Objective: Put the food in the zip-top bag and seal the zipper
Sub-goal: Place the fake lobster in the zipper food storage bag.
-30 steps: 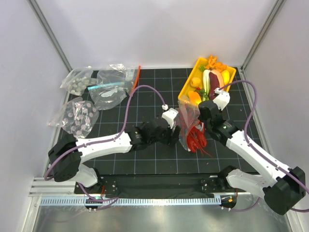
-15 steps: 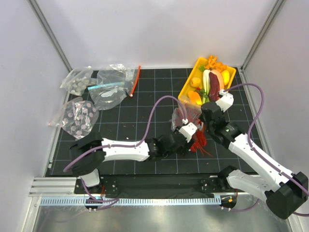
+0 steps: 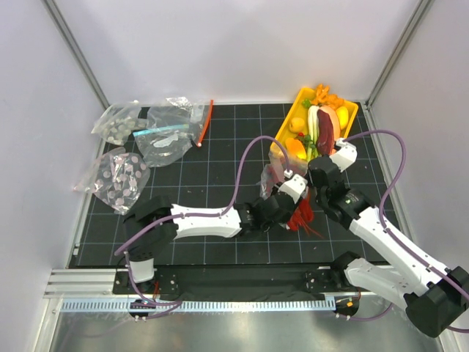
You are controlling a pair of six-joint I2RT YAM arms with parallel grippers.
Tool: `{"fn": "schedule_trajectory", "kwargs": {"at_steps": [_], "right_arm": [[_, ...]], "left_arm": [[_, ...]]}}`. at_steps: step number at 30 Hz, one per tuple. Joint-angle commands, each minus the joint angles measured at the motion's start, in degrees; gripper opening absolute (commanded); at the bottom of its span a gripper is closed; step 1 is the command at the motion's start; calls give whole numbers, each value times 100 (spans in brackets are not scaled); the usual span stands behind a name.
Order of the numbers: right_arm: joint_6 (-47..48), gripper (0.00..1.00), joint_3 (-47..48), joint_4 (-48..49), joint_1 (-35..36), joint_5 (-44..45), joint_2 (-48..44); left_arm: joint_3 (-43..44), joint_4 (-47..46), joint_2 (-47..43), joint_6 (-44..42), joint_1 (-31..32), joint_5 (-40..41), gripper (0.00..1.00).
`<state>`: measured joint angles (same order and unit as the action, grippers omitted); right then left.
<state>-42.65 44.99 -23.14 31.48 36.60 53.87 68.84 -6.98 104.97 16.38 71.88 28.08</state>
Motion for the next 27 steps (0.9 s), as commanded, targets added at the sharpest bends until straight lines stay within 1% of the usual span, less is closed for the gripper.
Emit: {"fn": "schedule_trajectory", "kwargs": {"at_steps": [1,2,4,5,6,7,8,10,11,12,13,14,16,17,18,21,22,23,25,27], "right_arm": [[-155,1,1,371,7,40,-104],[-164,1,-8,389,7,14,-113],[-173,1,-17,397,7,5,-131],[-156,1,-17,398,-2,5,-148],[-156,1,-26,389,15,5,-174],[-86,1,-34,389,7,5,-201],[-50,1,-52,424,7,-4,-262],[185,1,-113,511,7,-144,-350],[257,1,-157,599,7,-188,-429],[301,2,-184,608,7,-214,-473],[406,3,-193,643,7,-223,-517],[442,9,-201,644,7,-223,-596],[591,14,-201,644,-2,-215,-658],[618,21,-210,652,7,-215,-693],[653,24,-219,670,7,-206,-745],[811,32,-245,731,-2,-293,-799],[863,34,-245,749,7,-398,-816],[986,41,-237,758,7,-460,-825],[1109,43,-245,828,-2,-696,-869],[1276,50,-254,863,7,-847,-913]], "left_arm": [[218,30,120,93,-156,146,41],[226,22,120,93,-156,120,40],[253,65,112,76,-156,128,26],[279,109,94,76,-165,259,19],[305,214,68,102,-165,329,4],[323,276,42,137,-183,391,0],[297,346,-98,163,-209,392,0],[253,443,-274,338,-305,147,0],[270,644,-440,400,-358,-2,0],[288,698,-538,514,-480,-361,0],[384,1099,-608,559,-534,-512,0],[446,1294,-679,594,-578,-670,0],[534,1628,-898,638,-640,-934,0],[586,1882,-986,638,-657,-1040,0],[622,2015,-1144,647,-692,-1293,0],[666,2359,-1391,778,-762,-1690,0],[675,2507,-1583,857,-841,-2022,0],[675,2544,-1672,980,-903,-2243,0],[614,2666,-1987,1077,-1078,-2682,0],[517,2676,-2243,1262,-1219,-3025,0]]}}
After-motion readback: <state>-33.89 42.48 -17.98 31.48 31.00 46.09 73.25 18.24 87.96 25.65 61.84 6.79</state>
